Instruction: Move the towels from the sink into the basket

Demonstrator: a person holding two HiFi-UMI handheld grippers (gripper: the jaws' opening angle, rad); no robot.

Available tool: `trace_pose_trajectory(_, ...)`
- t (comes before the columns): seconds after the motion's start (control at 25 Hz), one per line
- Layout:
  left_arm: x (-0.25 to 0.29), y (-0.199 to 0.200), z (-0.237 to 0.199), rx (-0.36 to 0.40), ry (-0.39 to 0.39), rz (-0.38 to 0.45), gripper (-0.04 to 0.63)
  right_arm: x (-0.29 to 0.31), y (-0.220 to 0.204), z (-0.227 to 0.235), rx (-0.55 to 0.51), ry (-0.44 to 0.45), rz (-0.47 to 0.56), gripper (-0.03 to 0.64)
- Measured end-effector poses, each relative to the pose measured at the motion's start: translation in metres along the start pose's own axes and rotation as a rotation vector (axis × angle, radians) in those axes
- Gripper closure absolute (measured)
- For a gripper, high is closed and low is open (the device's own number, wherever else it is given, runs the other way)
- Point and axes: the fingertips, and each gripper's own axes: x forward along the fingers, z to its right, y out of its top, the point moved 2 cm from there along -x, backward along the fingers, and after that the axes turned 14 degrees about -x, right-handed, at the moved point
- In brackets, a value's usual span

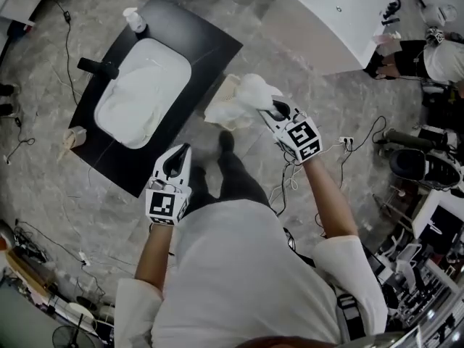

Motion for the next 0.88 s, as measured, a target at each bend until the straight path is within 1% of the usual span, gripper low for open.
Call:
trace_pose_trajectory(0.08, 0.016, -0.016, -0.002, -0.011, 0.0, -0.024, 0.583, 0.035, -0.043, -0.006, 0.014, 0.035, -0.047, 0.546)
trace_pose_trajectory(0.2, 0.046, -0.052, -0.013, -0.043, 0.004, -0.088, 0.583, 0.093, -0.109, -0.012, 0.07, 0.077, -0.096, 0.546)
trace_pose_trajectory(0.28, 0.07, -0.077, -0.023, -0.064, 0.013, -0.116, 0.583, 0.134, -0.155, -0.017, 0.088, 0.099, -0.129, 0.545)
trace_pose_trajectory(0.52, 0.132, -0.17, -0.055, -0.125, 0.043, -0.209, 0.583, 0.238, -0.299, -0.034, 0.121, 0.131, -0.266, 0.543)
trace_pose_trajectory(0.56, 0.14, -0.186, -0.058, -0.125, 0.045, -0.228, 0.583, 0.253, -0.324, -0.039, 0.13, 0.133, -0.289, 0.543)
trace_pose_trajectory(0.6, 0.149, -0.202, -0.063, -0.109, 0.04, -0.244, 0.583, 0.269, -0.349, -0.043, 0.138, 0.132, -0.31, 0.541)
trace_pose_trajectory(0.68, 0.169, -0.231, -0.074, -0.03, 0.01, -0.263, 0.583, 0.303, -0.398, -0.048, 0.143, 0.125, -0.354, 0.538)
trace_pose_trajectory(0.72, 0.177, -0.247, -0.08, -0.019, 0.009, -0.277, 0.583, 0.32, -0.422, -0.05, 0.141, 0.121, -0.379, 0.537)
trace_pose_trajectory(0.8, 0.187, -0.279, -0.091, -0.048, 0.026, -0.315, 0.583, 0.35, -0.467, -0.056, 0.134, 0.117, -0.433, 0.536)
trace_pose_trajectory(0.88, 0.198, -0.308, -0.101, -0.074, 0.035, -0.335, 0.583, 0.379, -0.509, -0.062, 0.112, 0.116, -0.476, 0.535)
